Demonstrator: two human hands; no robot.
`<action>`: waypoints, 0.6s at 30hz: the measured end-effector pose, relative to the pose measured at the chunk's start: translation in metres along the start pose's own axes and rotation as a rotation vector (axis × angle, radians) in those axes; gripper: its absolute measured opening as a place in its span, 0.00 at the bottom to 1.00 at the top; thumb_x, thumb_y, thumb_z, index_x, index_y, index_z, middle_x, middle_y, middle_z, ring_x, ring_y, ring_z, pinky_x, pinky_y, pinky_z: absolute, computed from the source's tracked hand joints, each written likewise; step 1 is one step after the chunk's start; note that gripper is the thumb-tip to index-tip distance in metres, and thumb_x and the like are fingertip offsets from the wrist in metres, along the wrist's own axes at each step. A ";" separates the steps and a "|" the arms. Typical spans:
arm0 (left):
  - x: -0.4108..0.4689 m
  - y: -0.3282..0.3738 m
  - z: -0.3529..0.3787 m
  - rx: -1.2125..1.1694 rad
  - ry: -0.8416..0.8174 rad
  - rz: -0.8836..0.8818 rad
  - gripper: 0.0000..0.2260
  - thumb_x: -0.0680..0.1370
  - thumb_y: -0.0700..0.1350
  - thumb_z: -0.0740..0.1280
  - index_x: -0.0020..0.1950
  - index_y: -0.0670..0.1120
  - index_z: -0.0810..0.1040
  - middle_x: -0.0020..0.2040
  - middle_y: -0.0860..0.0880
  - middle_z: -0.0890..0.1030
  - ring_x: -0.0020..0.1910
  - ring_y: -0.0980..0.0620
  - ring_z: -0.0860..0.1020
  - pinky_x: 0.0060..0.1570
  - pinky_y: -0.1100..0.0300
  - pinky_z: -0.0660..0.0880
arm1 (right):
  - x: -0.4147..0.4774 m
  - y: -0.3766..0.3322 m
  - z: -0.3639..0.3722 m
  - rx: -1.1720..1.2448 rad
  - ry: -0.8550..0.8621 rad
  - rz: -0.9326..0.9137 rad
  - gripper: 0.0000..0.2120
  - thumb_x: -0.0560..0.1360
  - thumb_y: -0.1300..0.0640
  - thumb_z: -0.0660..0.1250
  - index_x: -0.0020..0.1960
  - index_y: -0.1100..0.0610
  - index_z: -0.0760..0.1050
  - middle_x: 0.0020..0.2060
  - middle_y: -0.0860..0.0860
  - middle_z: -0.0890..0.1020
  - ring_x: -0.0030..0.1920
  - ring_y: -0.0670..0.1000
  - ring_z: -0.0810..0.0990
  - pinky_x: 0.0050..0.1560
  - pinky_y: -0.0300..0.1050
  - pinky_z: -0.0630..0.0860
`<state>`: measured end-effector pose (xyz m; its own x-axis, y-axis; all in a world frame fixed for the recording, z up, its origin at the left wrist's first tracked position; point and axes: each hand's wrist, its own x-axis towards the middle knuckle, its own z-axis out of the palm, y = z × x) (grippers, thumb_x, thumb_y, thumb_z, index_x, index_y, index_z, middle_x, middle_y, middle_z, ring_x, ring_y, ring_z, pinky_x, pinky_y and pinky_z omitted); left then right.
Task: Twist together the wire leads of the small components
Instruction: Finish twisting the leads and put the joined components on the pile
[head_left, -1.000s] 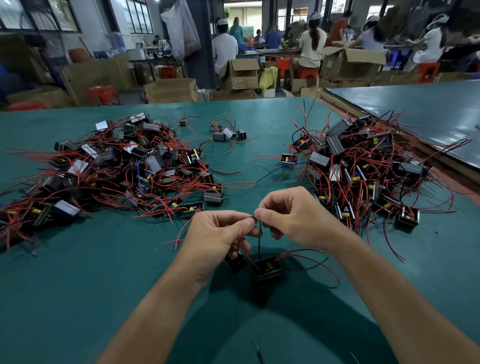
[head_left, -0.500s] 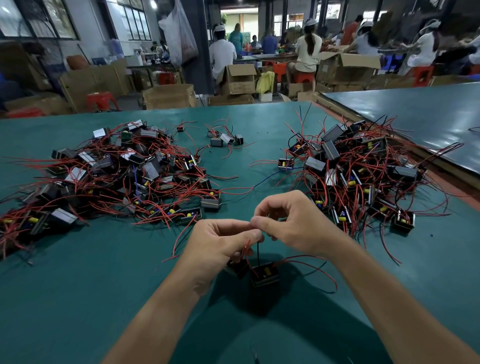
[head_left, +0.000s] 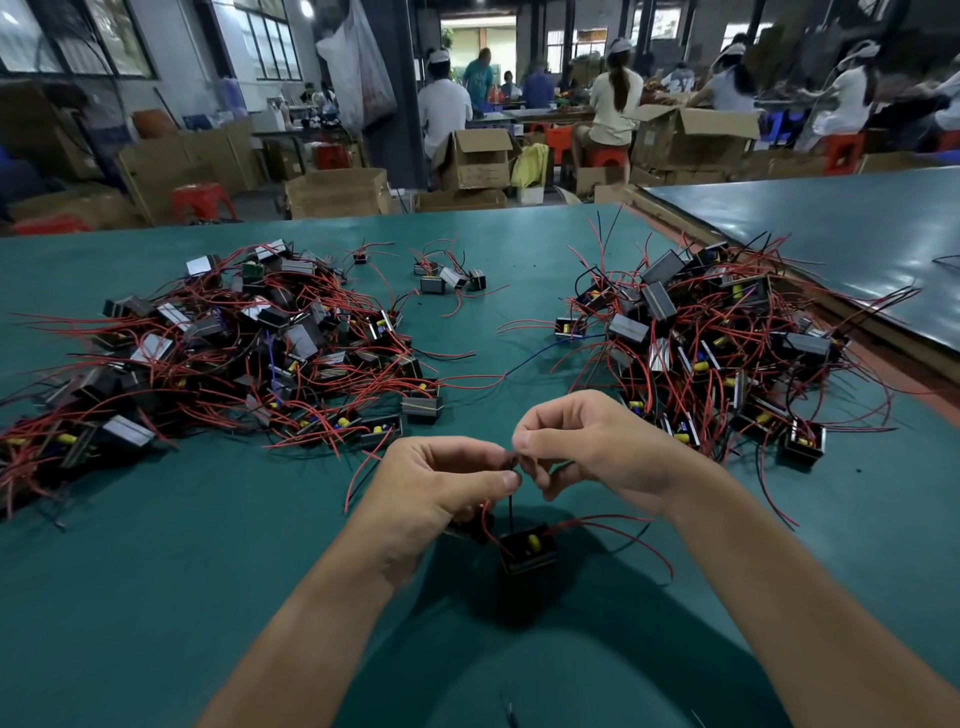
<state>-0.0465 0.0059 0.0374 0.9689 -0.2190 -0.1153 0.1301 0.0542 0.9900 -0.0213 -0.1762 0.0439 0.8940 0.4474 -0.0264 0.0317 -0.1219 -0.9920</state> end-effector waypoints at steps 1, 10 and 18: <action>0.000 0.000 0.000 -0.006 -0.010 -0.004 0.12 0.53 0.45 0.78 0.35 0.47 0.86 0.32 0.47 0.83 0.29 0.54 0.75 0.33 0.62 0.68 | 0.000 0.000 -0.001 0.014 -0.012 0.008 0.10 0.78 0.63 0.66 0.38 0.58 0.79 0.31 0.52 0.78 0.31 0.48 0.74 0.34 0.40 0.76; 0.000 0.001 -0.002 -0.036 -0.087 0.043 0.12 0.54 0.48 0.77 0.35 0.47 0.86 0.32 0.46 0.82 0.25 0.56 0.72 0.27 0.67 0.67 | 0.001 -0.001 -0.001 0.070 -0.066 -0.065 0.07 0.72 0.59 0.68 0.35 0.56 0.80 0.30 0.53 0.77 0.31 0.47 0.74 0.34 0.40 0.76; 0.000 0.001 -0.005 -0.023 -0.119 0.012 0.11 0.54 0.47 0.78 0.34 0.46 0.85 0.32 0.46 0.81 0.24 0.56 0.71 0.25 0.67 0.65 | -0.001 0.000 -0.005 0.039 -0.066 -0.177 0.03 0.68 0.65 0.71 0.39 0.59 0.82 0.31 0.55 0.80 0.31 0.49 0.75 0.35 0.41 0.76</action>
<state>-0.0449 0.0103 0.0384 0.9387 -0.3325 -0.0913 0.1244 0.0795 0.9890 -0.0202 -0.1814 0.0442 0.8446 0.5162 0.1421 0.1675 -0.0026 -0.9859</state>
